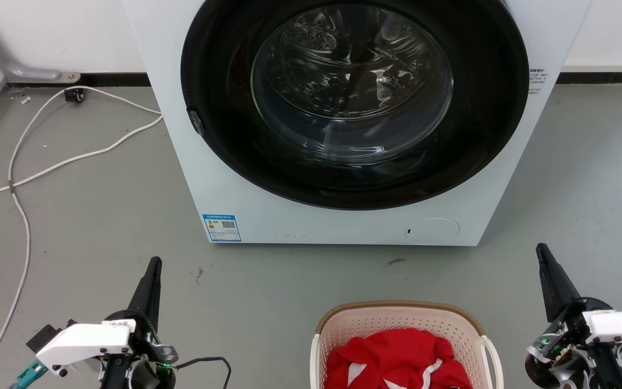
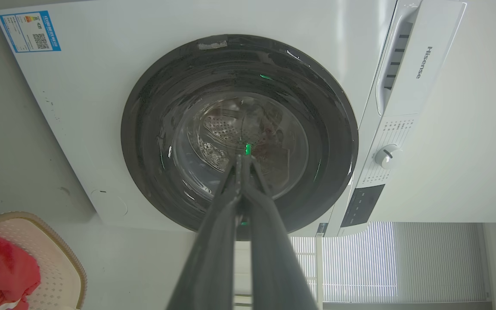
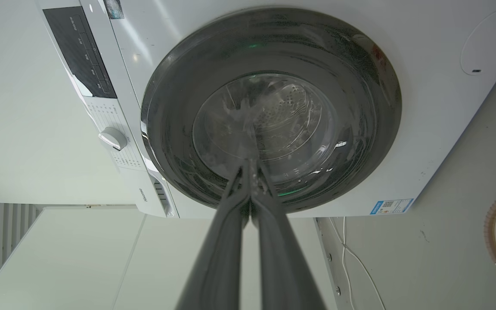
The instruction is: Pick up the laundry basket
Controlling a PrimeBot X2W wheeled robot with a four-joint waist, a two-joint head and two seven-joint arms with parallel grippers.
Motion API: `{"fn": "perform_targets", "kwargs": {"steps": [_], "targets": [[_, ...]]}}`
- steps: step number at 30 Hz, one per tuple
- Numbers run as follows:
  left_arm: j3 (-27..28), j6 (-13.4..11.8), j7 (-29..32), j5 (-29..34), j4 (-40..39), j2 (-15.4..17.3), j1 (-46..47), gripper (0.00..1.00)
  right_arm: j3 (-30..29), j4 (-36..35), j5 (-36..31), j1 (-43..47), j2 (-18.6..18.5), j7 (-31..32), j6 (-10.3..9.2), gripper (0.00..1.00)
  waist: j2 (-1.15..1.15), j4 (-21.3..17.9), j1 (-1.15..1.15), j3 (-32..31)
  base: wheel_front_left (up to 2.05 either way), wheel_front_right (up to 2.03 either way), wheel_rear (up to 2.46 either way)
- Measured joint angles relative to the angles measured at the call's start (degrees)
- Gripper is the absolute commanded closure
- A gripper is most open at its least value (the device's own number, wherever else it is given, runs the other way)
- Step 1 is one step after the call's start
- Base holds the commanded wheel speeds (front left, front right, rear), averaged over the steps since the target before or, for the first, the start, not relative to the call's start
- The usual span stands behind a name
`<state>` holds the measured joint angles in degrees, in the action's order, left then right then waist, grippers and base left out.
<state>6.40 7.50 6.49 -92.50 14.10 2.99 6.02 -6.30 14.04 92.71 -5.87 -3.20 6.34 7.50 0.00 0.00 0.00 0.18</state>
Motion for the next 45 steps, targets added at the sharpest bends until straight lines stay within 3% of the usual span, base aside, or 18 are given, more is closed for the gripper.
{"fn": "perform_targets", "kwargs": {"steps": [14, 15, 28, 32, 45], "targets": [[0.0, 0.0, 0.0, 0.0, 0.0, 0.0, 0.0, 1.00, -0.1, 0.0, 0.0, 0.0, 0.0, 0.0, 0.00, 1.00, 0.00, 0.0, 0.00, 0.0, 0.00, 0.00, 0.00], [-0.1, 0.0, 0.0, 0.0, 0.2, 0.0, -0.1, 0.00, 0.0, 0.2, 0.0, 0.1, 0.0, 0.0, 0.00, 0.00, 0.00, 0.0, 0.00, 0.0, 0.00, 0.00, 0.00], [-0.8, 0.0, -2.4, 3.9, 0.4, -0.3, -2.3, 0.00, 0.3, 1.1, -4.1, 2.6, 0.3, -2.4, -0.01, 0.00, 0.00, 0.0, 0.00, 0.1, 0.00, 0.00, 0.00], [-1.3, -1.2, -4.0, 10.9, -2.0, -0.3, -2.3, 0.00, 0.3, -1.3, -12.5, 3.0, 0.3, -3.9, -0.01, 0.00, 0.00, -0.1, 0.00, 0.2, 0.00, 0.00, 0.00], [-5.5, -5.1, -7.1, 26.6, -6.3, -0.3, -2.6, 0.00, 1.7, -6.6, -29.8, 5.0, 0.3, -7.0, -0.01, 0.00, 0.00, -0.1, 0.00, 0.4, 0.00, 0.00, 0.00]]}}
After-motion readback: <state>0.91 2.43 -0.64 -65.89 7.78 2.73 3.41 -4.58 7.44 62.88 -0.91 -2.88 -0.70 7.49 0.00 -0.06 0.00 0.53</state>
